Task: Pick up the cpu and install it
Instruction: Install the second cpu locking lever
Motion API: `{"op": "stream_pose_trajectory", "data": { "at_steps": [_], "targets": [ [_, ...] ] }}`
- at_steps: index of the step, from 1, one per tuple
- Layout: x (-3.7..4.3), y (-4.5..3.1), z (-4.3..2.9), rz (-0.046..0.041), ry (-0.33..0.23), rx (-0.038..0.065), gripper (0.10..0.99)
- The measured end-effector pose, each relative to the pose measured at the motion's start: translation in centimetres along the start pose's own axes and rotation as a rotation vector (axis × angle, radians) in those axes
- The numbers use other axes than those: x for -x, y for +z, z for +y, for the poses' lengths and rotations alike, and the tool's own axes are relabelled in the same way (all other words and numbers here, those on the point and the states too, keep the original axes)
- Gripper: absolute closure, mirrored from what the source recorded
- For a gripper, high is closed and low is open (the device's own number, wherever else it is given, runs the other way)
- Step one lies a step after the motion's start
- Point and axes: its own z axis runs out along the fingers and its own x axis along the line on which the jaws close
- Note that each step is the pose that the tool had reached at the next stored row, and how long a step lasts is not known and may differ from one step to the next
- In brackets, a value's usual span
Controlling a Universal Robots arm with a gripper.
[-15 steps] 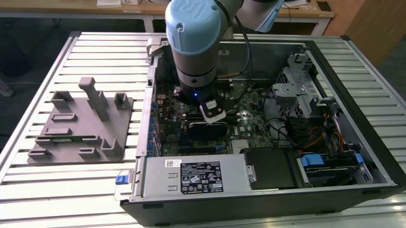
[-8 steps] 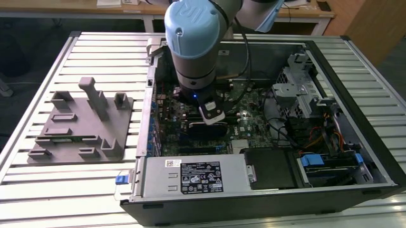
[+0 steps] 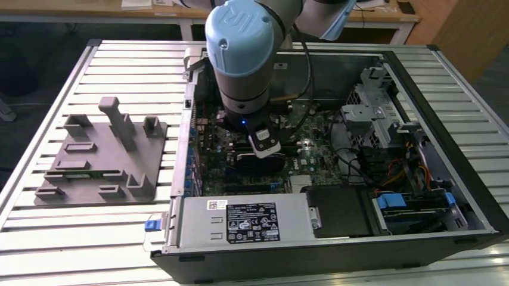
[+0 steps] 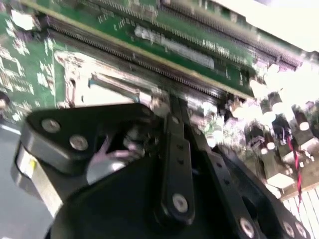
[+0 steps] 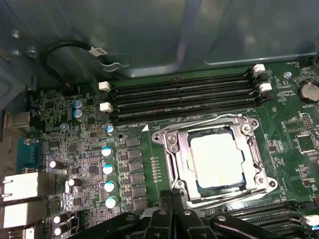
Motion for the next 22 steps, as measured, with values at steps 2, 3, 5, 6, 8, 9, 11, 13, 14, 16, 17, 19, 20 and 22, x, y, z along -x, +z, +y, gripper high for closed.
{"op": "stream_pose_trajectory", "data": {
  "at_steps": [2, 3, 5, 6, 8, 9, 11, 13, 14, 16, 17, 19, 20, 22],
  "targets": [
    [0.0, 0.0, 0.01, -0.0001, 0.0, 0.0, 0.98],
    [0.0, -0.06, 0.03, -0.0001, 0.0, 0.0, 0.98],
    [0.01, -0.26, 0.1, -0.0004, 0.0, 0.001, 0.98],
    [0.02, -0.39, 0.14, -0.0004, 0.0, 0.0, 0.98],
    [0.05, -0.73, 0.25, -0.0003, 0.0, 0.0, 0.98],
    [0.06, -0.95, 0.32, -0.0004, 0.0, 0.0, 0.98],
    [0.08, -1.44, 0.48, -0.0005, 0.0, -0.001, 0.98],
    [0.11, -1.9, 0.63, -0.0008, 0.0, -0.003, 0.98],
    [0.11, -2.1, 0.69, -0.001, 0.0, -0.005, 0.98],
    [0.12, -2.29, 0.77, -0.0021, 0.0, -0.01, 0.98],
    [0.12, -2.29, 0.79, -0.0025, 0.0, -0.012, 0.98],
    [0.11, -2.28, 0.84, -0.0049, 0.0, -0.024, 0.98],
    [0.11, -2.28, 0.87, -0.0073, 0.002, -0.036, 0.98],
    [0.13, -2.26, 0.9, -0.0126, 0.004, -0.06, 0.98]
  ]
}}
